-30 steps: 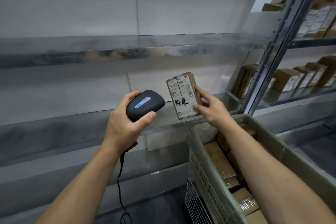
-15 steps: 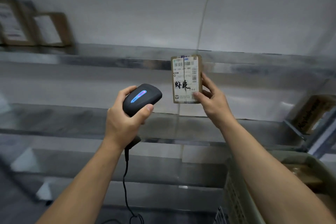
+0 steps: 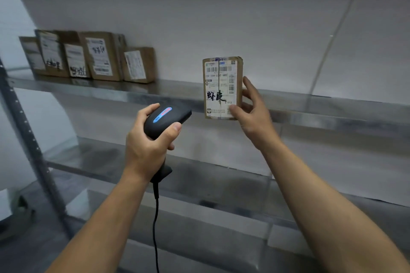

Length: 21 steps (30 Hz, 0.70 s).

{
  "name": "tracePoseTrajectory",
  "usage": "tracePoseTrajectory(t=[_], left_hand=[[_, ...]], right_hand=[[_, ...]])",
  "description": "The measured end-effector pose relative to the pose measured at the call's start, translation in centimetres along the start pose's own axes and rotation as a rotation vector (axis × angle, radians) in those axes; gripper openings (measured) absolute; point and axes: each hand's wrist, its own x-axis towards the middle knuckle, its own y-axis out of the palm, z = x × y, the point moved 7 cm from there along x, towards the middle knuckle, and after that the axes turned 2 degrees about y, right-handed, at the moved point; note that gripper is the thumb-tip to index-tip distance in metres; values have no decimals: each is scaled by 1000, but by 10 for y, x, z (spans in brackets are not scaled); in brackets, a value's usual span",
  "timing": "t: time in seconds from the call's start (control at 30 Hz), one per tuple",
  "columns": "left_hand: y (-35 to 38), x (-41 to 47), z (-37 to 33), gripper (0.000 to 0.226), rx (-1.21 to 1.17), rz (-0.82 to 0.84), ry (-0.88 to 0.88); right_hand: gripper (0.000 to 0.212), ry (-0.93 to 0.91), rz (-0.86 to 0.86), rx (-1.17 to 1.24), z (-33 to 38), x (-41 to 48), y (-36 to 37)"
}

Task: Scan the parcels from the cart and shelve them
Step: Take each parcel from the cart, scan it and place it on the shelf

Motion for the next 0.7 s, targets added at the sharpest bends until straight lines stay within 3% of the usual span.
tracePoseTrajectory(t=[0.47,0.7], left_hand=[[-99,145,55,54,-25,3,40],[-125,186,78,58,-63,34,28]], right_hand=[[80,-20,18,-281,9,125,151],[103,94,76,-388,7,161,191]])
